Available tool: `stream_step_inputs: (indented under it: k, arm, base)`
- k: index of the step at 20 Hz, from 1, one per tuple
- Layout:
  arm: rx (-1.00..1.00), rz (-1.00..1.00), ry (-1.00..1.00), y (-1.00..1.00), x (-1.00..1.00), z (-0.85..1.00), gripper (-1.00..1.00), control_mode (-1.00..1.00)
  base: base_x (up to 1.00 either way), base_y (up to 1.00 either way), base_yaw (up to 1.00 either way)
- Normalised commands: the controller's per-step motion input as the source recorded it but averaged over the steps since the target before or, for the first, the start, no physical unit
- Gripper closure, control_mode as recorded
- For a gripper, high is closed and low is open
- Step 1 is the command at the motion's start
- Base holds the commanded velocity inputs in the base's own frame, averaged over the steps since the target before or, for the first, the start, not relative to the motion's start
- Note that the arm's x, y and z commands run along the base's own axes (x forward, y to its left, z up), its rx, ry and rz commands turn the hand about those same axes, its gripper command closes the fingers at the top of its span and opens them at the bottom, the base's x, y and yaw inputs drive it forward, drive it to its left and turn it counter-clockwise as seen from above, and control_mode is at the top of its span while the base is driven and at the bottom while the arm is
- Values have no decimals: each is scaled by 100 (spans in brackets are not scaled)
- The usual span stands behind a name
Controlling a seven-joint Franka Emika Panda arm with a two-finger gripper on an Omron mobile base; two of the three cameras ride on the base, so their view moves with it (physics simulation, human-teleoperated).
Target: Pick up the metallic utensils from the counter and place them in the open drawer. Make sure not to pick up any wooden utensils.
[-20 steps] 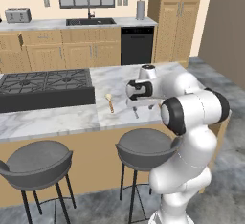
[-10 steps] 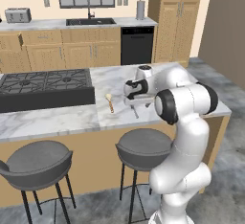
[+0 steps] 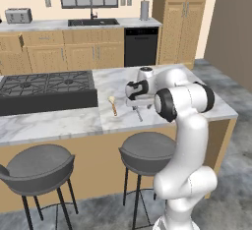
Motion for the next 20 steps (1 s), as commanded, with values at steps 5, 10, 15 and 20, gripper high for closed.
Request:
stream_step_inputs:
  k: [5, 10, 15, 20]
  arm:
    - [0, 0, -1, 0, 17, -26, -100, -100]
    - [-1, -1, 0, 0, 10, -34, -100, -100]
    - [0, -1, 1, 0, 6, -44, -100, -100]
    - [0, 0, 0, 0, 2, -30, -100, -100]
  base:
    - [0, 0, 0]
    - [0, 0, 0]
    - [0, 0, 0]
    - [0, 0, 0]
